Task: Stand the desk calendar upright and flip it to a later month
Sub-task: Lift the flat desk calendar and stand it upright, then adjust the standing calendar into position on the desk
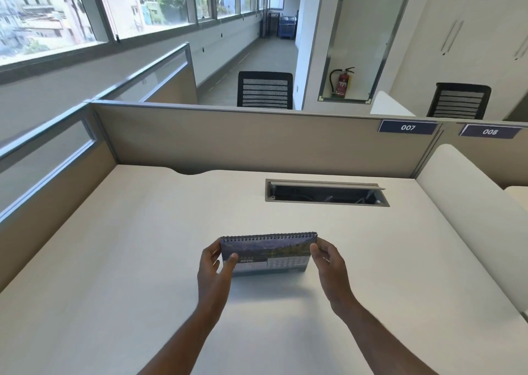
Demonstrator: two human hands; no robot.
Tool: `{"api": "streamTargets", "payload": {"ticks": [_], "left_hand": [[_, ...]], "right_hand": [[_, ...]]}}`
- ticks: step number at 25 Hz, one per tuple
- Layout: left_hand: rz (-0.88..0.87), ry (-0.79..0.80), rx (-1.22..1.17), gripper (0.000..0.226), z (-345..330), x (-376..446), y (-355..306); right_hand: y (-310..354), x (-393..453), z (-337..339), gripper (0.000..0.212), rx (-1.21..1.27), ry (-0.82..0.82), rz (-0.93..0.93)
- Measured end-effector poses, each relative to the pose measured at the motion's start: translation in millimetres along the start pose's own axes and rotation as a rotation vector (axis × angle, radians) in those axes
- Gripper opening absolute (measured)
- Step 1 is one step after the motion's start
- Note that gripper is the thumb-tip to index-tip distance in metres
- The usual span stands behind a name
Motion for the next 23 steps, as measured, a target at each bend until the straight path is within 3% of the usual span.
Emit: {"api": "streamTargets", "payload": {"ticks": [6,11,16,23], "left_hand": [[-0.017,0.139,0.14,0.057,5,12,8],[0.136,0.227,0.287,0.049,9,26,29],[0.254,0.349,0.377,0.038,14,44,43],[0.299,0.471,0.571,0.061,20,63,65]], "right_hand": [[-3,15,-10,0.037,-0.144,0.027,-0.021],[-25,17,-13,0.041,-0.359,0.164,-0.199],[-39,18,-14,0.049,-0.585,0.296,-0.265],[-56,27,-14,0.051,-0.833,0.347,-0.255]]}}
Point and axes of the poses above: each hand's wrist, its own x-axis towards the middle knuckle, its own z-axis out of the back of the hand, y = z × x, the point moved 1 cm from there along x, towards the middle knuckle, and after that the axes turned 2 degrees about y, right-handed, at the moved point
